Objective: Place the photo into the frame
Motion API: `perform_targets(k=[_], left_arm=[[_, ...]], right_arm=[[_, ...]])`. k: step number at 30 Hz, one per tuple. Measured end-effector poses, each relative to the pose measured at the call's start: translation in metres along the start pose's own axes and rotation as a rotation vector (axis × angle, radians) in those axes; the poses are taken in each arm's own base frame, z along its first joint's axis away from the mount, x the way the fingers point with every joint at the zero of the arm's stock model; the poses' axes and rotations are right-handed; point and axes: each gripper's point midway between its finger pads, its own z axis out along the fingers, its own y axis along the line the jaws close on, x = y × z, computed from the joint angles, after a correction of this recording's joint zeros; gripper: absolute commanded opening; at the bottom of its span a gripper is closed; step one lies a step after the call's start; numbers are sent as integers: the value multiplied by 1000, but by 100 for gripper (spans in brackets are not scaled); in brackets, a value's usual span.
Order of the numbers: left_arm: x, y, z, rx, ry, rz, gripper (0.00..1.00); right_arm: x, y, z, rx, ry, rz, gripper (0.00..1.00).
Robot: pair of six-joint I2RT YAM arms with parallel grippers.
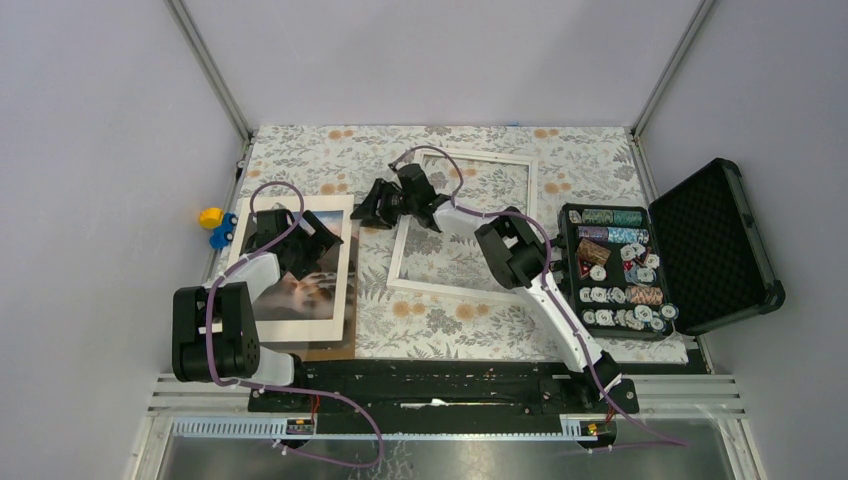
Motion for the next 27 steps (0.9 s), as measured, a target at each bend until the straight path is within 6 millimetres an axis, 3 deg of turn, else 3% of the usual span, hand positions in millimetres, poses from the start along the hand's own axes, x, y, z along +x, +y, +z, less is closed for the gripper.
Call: perform_targets(k=[8,16,27], left_arm=[[1,-1,0,7,2,0,99],[2,-2,0,14,5,2,99],[8,-8,1,27,21,20,99]], right_arm=[[14,-2,-5,-31,16,74,44],[27,5,-13,-41,26,101,24],[29,10,-14,-86,26,99,24]])
